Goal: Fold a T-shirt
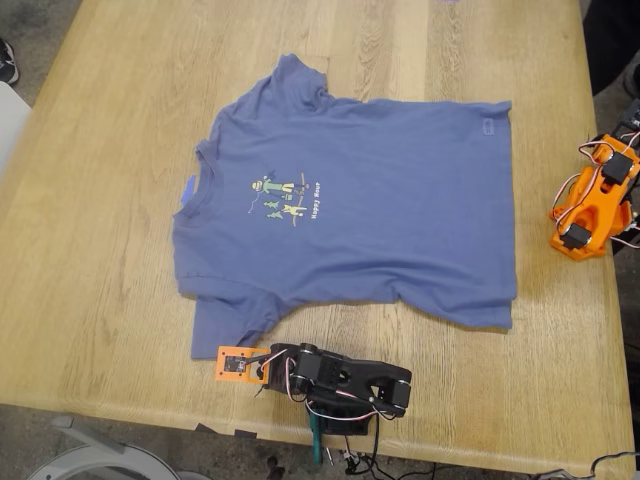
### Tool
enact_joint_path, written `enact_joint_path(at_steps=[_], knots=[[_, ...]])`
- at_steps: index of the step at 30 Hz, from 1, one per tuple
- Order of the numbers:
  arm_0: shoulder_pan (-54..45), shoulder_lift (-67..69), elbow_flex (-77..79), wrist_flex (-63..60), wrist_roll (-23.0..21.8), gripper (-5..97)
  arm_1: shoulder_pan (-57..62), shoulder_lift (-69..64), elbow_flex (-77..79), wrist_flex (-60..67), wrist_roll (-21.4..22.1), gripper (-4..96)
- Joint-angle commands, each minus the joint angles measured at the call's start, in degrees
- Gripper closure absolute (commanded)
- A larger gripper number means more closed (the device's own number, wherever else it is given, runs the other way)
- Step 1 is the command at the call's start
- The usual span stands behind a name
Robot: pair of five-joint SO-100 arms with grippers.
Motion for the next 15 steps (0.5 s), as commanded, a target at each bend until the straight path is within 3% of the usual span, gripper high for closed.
enact_joint_path(at_steps=[1, 4, 9, 15], knots=[[-1.0, 6.6, -1.8, -2.0, 2.5, 92, 7.5, 0.3, 3.4, -0.3, 0.6, 79.8], [-1.6, 6.6, -1.8, -4.4, 1.1, 92, 6.3, 0.3, 3.5, 2.0, -0.1, 90.3], [-3.8, 6.6, -1.8, -7.3, 8.0, 92, 8.0, 0.3, 3.5, 2.2, -5.8, 91.1], [-5.1, 6.6, -1.8, -8.0, 12.0, 88, 8.3, 0.3, 3.4, 1.0, -7.0, 91.1]])
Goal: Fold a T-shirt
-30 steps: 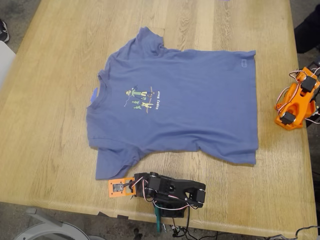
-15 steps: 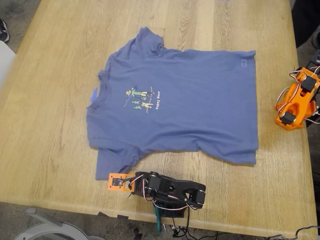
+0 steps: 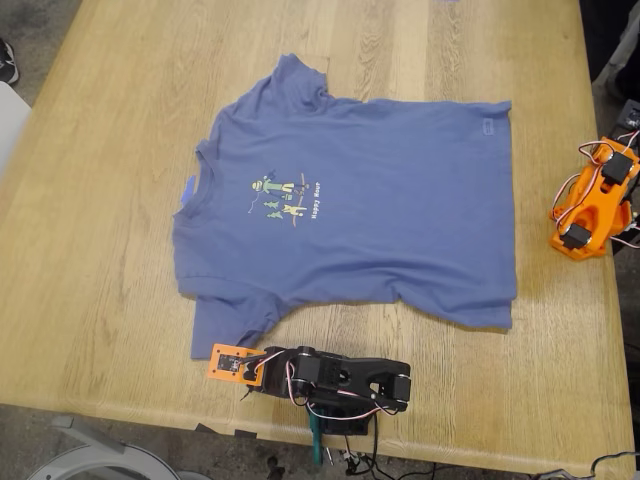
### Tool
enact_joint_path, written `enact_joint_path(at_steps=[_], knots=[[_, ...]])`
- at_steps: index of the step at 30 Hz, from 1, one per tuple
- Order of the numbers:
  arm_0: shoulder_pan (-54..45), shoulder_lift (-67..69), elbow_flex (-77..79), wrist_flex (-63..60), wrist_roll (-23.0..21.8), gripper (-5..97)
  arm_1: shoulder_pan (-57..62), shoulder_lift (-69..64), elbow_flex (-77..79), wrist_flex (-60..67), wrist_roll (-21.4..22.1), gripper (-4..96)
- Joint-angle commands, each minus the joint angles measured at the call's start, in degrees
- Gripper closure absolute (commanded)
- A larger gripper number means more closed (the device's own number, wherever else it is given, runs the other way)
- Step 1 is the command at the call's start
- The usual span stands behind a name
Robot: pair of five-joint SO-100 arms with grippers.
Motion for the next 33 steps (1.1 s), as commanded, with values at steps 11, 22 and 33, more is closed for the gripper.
enact_joint_path(at_steps=[11, 22, 33], knots=[[-0.2, 6.5, -5.4, -7.9, 2.7, 75, 7.8, 0.2, 0.4, 0.5, 3.4, 85.2], [6.2, -7.9, -35.9, 6.6, 1.6, 56, 1.4, -1.1, -20.5, 15.6, 7.8, 73.7], [13.9, -37.0, -75.9, 18.8, 1.2, 54, -16.0, -19.7, -54.9, 22.4, 11.4, 71.3]])
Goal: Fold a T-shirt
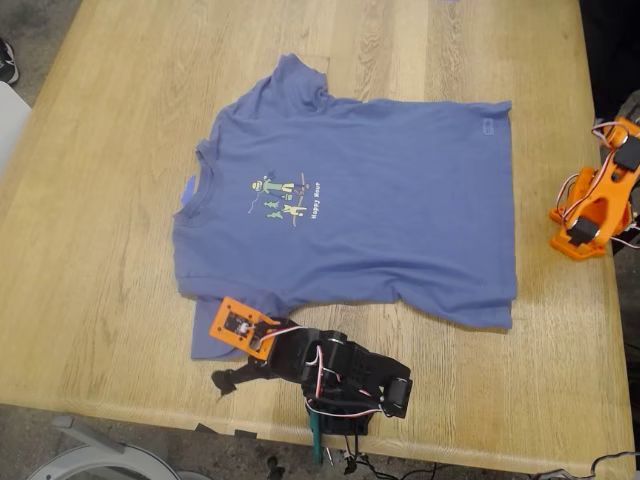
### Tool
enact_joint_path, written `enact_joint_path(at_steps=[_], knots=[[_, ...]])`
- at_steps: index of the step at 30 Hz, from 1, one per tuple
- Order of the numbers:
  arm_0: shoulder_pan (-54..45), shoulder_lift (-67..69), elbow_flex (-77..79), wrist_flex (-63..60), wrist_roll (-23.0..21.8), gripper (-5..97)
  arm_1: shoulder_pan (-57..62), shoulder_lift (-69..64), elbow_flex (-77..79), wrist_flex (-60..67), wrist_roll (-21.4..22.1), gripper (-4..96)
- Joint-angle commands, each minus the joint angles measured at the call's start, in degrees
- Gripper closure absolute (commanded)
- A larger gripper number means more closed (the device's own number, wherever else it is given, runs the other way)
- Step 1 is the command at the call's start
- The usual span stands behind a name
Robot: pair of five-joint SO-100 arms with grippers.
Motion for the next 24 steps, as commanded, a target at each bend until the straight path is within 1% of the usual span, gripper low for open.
enact_joint_path(at_steps=[1, 6, 9, 12, 15, 17, 20, 22, 24], knots=[[4.2, -7.6, -14.8, 3.0, -1.0, 55, -8.3, -5.2, -13.0, 3.0, 0.4, 71.6], [14.3, -14.5, -22.9, 3.3, -1.8, 57, -25.0, -14.1, -29.4, 11.2, 0.2, 70.9], [21.4, -17.1, -23.8, 3.3, -1.9, 58, -35.7, -17.0, -34.4, 16.1, -0.4, 69.6], [30.7, -19.6, -23.7, 3.3, -2.3, 58, -47.2, -20.0, -37.6, 20.0, -0.9, 69.7], [37.5, -23.2, -23.7, 1.1, -2.4, 58, -58.1, -25.0, -40.3, 17.9, -0.7, 70.3], [38.9, -26.1, -23.6, -1.0, -1.9, 57, -65.1, -30.0, -43.3, 14.9, -0.5, 70.7], [39.1, -29.6, -22.5, -6.7, -1.3, 46, -74.4, -37.6, -48.3, 10.4, 0.3, 72.5], [39.7, -32.2, -21.3, -12.7, -1.1, 43, -78.7, -42.5, -51.3, 6.2, 0.5, 76.2], [40.6, -34.5, -19.7, -18.4, -0.9, 40, -82.5, -47.5, -54.1, 2.7, 0.5, 77.3]])
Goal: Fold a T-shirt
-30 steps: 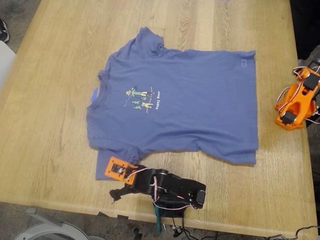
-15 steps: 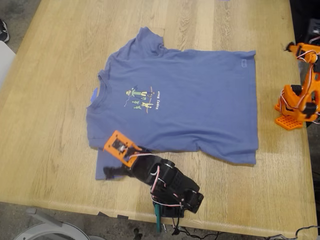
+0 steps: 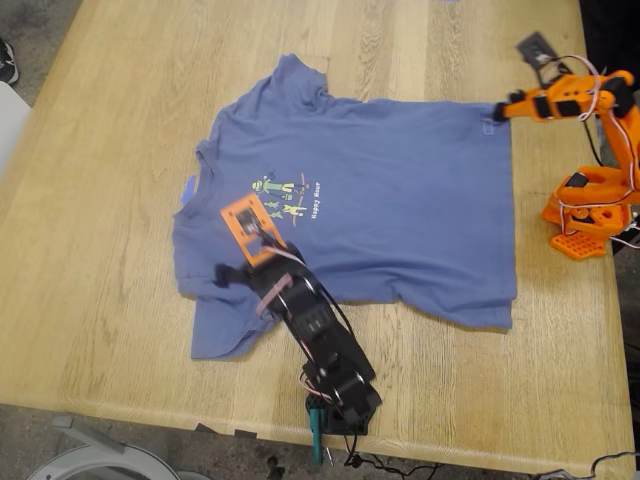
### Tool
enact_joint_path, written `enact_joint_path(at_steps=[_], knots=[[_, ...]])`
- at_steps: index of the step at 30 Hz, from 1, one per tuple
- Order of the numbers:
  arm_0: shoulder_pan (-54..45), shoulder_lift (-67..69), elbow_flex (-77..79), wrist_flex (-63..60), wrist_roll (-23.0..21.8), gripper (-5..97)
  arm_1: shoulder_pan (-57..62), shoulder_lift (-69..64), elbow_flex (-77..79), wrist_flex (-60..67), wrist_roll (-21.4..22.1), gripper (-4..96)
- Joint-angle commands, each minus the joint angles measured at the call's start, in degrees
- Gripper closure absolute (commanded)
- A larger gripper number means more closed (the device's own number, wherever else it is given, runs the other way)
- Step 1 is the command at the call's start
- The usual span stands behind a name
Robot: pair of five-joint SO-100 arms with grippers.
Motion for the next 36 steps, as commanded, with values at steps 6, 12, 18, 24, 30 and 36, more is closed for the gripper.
enact_joint_path(at_steps=[6, 12, 18, 24, 30, 36], knots=[[0.4, -9.1, 5.7, -23.0, 1.9, 37, -13.0, -16.4, -8.3, -13.5, 0.3, 87.5], [-3.3, -14.9, 7.2, -29.0, 3.8, 35, -17.7, -27.2, -10.2, -23.7, 2.3, 87.1], [-5.5, -19.4, 9.0, -34.0, 4.3, 38, -20.6, -35.8, -13.6, -28.5, 2.7, 73.3], [-7.8, -23.8, 11.5, -40.0, 5.0, 41, -22.9, -36.9, -10.9, -28.9, 3.9, 63.8], [-6.2, -30.8, 13.7, -49.3, 5.5, 44, -28.0, -43.0, -15.6, -29.4, 4.0, 61.5], [-5.2, -43.2, 8.8, -65.7, 4.9, 41, -32.5, -59.4, -36.5, -27.9, 5.5, 64.2]])
